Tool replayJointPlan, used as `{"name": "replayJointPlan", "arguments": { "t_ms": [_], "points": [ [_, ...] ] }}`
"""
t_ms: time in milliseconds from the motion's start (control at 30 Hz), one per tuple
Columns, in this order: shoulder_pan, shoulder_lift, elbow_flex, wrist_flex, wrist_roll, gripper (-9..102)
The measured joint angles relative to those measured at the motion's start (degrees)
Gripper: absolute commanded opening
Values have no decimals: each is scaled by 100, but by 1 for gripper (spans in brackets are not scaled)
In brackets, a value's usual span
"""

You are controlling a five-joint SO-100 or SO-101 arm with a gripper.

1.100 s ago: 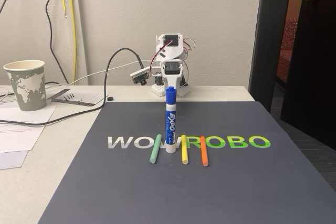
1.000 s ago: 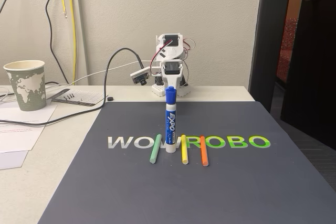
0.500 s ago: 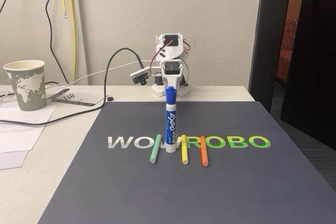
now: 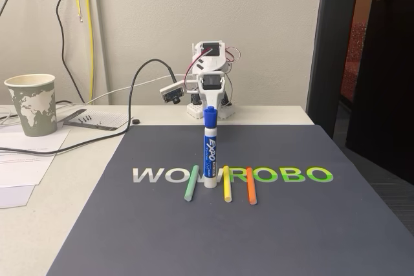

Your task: Pick up the blue marker.

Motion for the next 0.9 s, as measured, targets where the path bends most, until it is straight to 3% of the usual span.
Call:
{"name": "replayJointPlan", "arguments": {
  "t_ms": [533,900],
  "points": [
    [123,-976,0,-1582,-44,0],
    [325,-4061,-1371,-2936,-527,0]
  ]
}}
